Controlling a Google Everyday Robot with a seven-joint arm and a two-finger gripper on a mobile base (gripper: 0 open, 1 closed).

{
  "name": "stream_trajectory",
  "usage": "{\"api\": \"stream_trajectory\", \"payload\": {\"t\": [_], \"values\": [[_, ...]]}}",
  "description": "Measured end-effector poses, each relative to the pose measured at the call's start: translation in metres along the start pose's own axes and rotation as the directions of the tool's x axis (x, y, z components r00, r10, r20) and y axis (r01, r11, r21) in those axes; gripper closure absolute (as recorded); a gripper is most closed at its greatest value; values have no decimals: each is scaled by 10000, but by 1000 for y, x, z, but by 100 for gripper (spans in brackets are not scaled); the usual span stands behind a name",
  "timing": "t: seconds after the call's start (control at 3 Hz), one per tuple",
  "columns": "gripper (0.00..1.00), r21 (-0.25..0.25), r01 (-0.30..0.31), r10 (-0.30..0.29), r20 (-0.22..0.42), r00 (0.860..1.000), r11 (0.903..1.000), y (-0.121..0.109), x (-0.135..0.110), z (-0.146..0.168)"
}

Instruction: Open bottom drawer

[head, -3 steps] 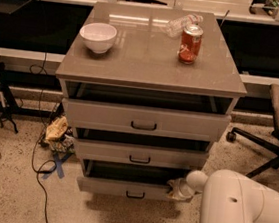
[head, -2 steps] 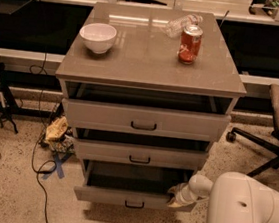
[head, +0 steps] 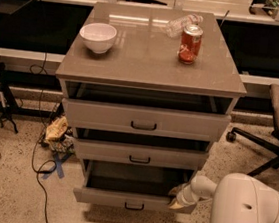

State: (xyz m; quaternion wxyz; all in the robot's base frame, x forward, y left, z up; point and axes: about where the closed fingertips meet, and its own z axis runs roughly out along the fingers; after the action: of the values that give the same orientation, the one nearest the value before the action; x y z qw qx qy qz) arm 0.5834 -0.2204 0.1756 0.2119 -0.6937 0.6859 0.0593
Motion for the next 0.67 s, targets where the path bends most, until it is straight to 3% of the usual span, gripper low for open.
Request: {"api": "stream_trajectory", "payload": {"t": [0.67], "values": [[52, -62, -1, 1, 33, 10000, 10000, 3, -2, 3]]}}
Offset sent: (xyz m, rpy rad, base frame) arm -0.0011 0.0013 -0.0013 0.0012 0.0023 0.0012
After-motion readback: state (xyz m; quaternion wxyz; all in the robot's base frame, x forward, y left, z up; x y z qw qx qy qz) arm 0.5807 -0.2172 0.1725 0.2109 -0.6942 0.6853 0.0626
